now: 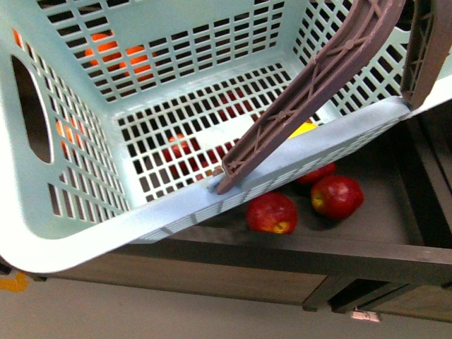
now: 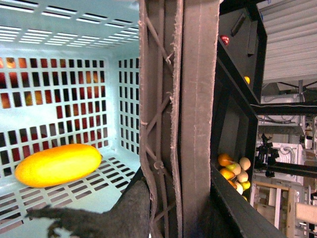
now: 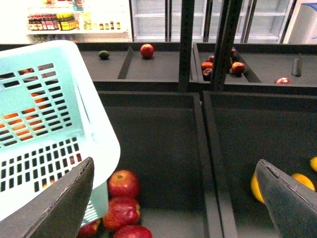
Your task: Pick mango and avocado into basket
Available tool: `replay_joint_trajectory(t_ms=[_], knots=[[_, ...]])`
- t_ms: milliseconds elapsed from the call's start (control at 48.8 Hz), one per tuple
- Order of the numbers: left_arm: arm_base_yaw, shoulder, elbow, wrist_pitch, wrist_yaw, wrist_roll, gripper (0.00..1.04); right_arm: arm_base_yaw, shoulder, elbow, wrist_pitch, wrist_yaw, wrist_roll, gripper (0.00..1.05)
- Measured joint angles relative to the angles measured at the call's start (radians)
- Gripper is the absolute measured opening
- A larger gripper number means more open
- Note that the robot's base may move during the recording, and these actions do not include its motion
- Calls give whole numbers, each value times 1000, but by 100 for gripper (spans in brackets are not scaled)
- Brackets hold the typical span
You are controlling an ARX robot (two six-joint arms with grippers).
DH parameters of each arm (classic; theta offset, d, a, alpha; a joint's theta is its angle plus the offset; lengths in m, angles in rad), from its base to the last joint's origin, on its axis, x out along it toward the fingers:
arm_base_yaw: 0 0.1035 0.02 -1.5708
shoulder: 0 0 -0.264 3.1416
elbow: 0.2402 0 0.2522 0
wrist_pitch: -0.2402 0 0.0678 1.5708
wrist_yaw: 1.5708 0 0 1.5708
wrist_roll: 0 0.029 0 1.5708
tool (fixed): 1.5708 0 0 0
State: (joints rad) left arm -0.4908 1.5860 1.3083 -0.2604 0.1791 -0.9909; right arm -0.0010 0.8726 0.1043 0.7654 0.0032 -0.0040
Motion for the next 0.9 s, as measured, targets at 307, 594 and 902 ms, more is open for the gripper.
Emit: replay_joint_trajectory(t_ms=[307,594,902], knots=[[10,1,0,0,-21,13,20,1,1,-3,0,-4,0,96],[9,1,2,0,-10,10,20,0,0,-3,-1,-3,0,96],[10,2,2,0,-17,11,20,0,0,-3,-1,-5,0,96]])
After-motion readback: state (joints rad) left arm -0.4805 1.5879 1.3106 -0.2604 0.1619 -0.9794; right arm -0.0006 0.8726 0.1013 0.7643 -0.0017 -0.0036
